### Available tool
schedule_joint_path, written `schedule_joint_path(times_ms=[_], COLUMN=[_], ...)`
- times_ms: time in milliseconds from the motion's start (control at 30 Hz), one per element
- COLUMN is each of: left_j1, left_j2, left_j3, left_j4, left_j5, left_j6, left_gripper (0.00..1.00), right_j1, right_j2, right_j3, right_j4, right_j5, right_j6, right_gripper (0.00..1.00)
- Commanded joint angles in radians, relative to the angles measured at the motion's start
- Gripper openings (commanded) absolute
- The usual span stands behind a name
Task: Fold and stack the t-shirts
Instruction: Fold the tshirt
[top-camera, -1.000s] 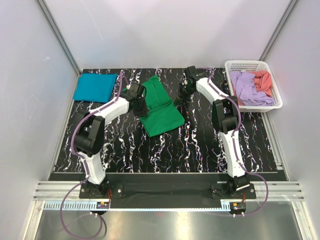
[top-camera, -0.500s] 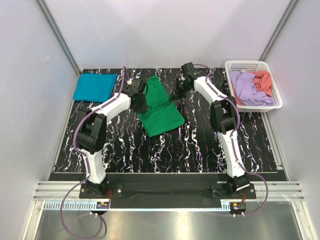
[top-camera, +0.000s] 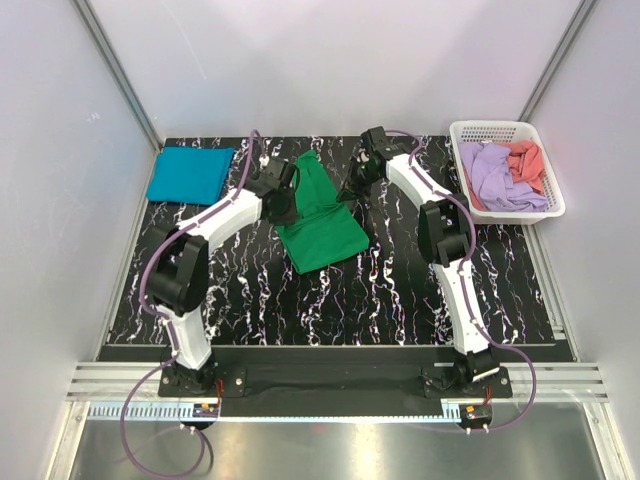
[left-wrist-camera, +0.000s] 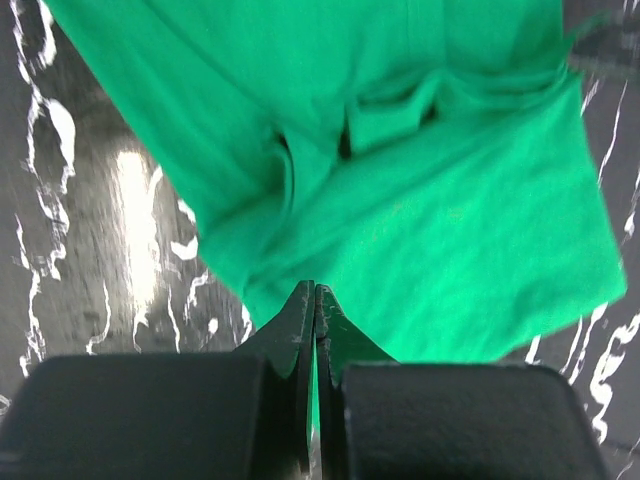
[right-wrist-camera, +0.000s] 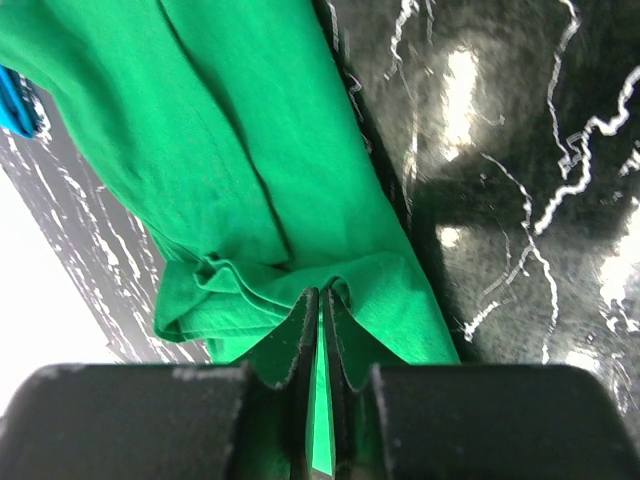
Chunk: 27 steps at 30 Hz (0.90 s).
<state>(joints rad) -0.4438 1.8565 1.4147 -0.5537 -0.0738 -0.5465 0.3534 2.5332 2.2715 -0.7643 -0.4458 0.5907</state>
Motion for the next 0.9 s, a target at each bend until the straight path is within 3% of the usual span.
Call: schedule_joint_path(times_ms=[0,567,867], left_j1=[-0.006,-0.019,-0.05], left_j2=[-0.072,-0.037,0.001], left_j3=[-0.046,-0.079,-0.063], left_j4=[0.044,0.078,0.063], left_j5=[0.017,0.046,0.022], left_j6=[0.046,0.083,0.079], left_gripper=[0.0,0.0,0.0], right_j1=[0.009,0.01,0.01], right_j2=[-0.093,-0.18,-0.137], right_j3=[-0.024,-0.165,-0.175], right_j4=[0.013,0.031,0.048], right_j5=[0.012,0.027,0.027], right_j6=[-0.032,-0.083,-0.08], right_gripper=[0.11,0.12,0.12])
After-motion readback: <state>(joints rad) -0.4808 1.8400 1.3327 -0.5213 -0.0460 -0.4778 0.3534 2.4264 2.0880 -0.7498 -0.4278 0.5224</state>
